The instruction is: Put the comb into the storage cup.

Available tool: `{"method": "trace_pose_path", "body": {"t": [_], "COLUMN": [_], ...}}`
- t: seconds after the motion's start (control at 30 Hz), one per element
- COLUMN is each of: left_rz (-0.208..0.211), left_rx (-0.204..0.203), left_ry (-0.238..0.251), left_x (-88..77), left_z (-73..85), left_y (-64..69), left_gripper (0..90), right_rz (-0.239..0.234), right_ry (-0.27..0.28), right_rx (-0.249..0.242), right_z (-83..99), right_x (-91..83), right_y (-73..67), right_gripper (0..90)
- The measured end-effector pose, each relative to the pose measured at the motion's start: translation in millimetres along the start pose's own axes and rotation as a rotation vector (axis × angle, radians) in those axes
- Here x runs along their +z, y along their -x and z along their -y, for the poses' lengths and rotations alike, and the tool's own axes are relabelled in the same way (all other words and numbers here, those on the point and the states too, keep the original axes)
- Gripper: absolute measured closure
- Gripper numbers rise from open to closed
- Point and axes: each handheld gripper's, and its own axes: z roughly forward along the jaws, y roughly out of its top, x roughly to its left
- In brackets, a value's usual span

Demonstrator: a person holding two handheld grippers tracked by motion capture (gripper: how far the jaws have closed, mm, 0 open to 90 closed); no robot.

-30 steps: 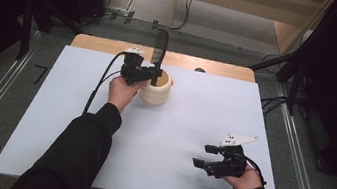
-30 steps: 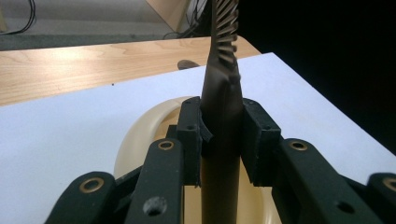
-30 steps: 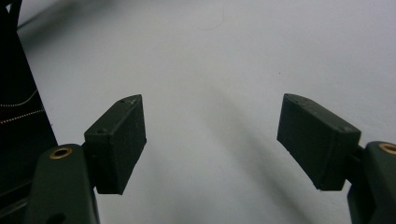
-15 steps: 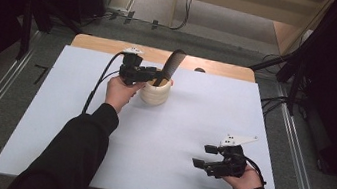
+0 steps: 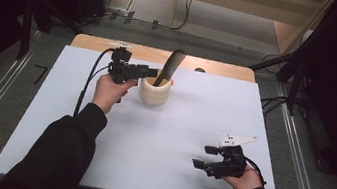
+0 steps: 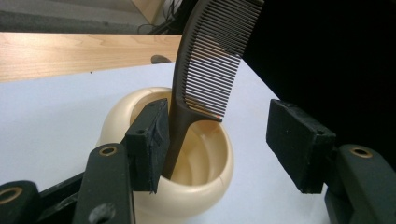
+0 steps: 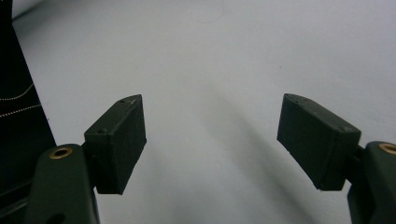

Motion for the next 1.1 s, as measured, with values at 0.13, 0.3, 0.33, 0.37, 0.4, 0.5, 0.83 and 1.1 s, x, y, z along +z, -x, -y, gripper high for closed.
{"method": "trace_pose_path", "body": {"t": [0.13, 0.3, 0.33, 0.37, 0.4, 0.5, 0.83, 1.1], "left_rz": [-0.002, 0.000, -0.001, -0.003, -0.004, -0.002, 0.017, 0.017], "left_rx": [-0.004, -0.011, -0.010, -0.008, -0.009, -0.007, 0.009, 0.008], "left_ry": [-0.010, -0.043, -0.046, -0.052, -0.057, -0.070, -0.090, -0.129], "left_x": [-7.8, -20.8, -23.1, -25.1, -26.9, -32.1, -45.3, -46.2], "left_z": [4.3, 16.1, 18.3, 20.4, 22.5, 30.1, 48.1, 63.0], "left_y": [-0.3, -1.8, -1.8, -2.1, -2.5, -3.5, -0.2, 4.6], "left_gripper": [38.9, 38.7, 38.7, 38.7, 38.7, 37.3, 36.0, 34.4], "right_rz": [-0.001, 0.004, 0.005, 0.008, 0.013, 0.016, 0.019, 0.023], "right_ry": [-0.005, -0.010, -0.012, -0.016, -0.024, -0.026, -0.030, -0.030], "right_rx": [-0.001, -0.007, -0.003, -0.004, -0.001, -0.001, 0.006, 0.006], "right_z": [0.1, -0.8, -1.0, -0.8, -0.7, -0.4, -0.9, -0.6], "right_x": [0.5, 2.6, 3.0, 3.7, 4.1, 5.3, 7.1, 7.4], "right_y": [-0.9, -1.5, -1.7, -1.6, -1.6, -0.7, 0.3, 0.8], "right_gripper": [22.0, 22.1, 22.1, 22.0, 22.0, 22.1, 22.1, 22.0]}}
